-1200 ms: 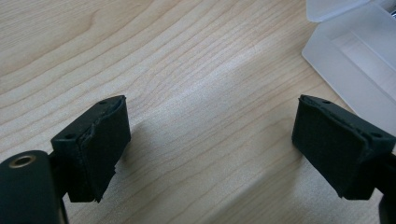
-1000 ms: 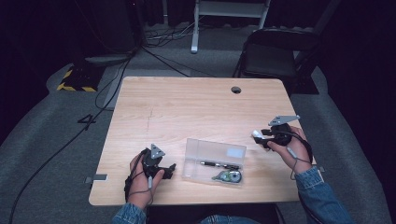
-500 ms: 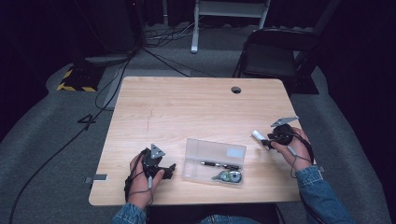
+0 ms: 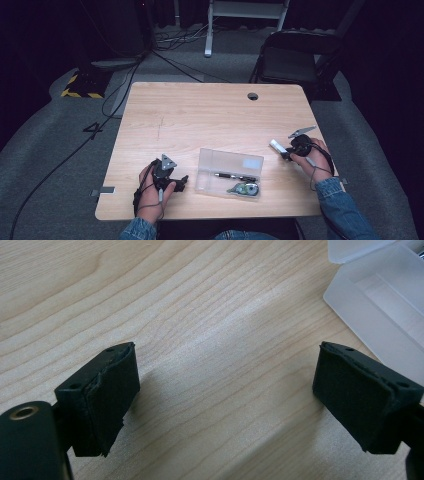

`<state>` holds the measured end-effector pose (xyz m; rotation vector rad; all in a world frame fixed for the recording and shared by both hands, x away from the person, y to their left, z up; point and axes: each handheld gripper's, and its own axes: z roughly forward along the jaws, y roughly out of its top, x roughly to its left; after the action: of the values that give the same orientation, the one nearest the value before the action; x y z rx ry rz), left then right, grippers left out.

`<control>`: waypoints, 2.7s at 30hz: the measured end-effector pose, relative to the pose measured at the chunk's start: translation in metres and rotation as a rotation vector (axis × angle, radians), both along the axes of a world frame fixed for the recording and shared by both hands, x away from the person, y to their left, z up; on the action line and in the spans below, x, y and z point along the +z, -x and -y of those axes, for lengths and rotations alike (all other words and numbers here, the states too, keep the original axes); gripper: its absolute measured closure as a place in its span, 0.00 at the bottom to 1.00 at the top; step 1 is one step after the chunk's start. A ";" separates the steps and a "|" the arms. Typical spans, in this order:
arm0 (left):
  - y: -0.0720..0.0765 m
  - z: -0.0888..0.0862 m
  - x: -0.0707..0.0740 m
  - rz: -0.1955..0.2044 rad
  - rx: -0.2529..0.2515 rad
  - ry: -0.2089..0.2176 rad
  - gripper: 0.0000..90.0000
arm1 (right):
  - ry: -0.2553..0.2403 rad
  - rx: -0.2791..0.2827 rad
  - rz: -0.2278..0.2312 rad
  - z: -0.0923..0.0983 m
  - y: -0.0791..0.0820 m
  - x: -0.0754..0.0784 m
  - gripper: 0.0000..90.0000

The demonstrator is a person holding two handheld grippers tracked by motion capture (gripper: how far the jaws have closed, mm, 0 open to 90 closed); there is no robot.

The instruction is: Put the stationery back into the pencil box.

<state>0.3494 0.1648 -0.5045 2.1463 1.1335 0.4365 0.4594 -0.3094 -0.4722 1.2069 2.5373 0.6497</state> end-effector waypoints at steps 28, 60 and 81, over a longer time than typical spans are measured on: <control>0.000 0.000 0.000 0.000 0.000 0.000 0.13 | -0.006 -0.003 0.006 -0.002 0.000 -0.001 0.80; 0.007 -0.004 0.000 -0.006 0.016 0.007 0.13 | -0.111 0.153 0.169 -0.043 0.027 0.069 0.80; 0.007 -0.004 0.000 -0.005 0.016 0.006 0.13 | -0.157 0.394 0.190 -0.093 0.064 0.090 0.80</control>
<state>0.3427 0.1690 -0.5050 2.1352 1.1536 0.4347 0.3956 -0.2166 -0.3823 0.6463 2.6152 1.0151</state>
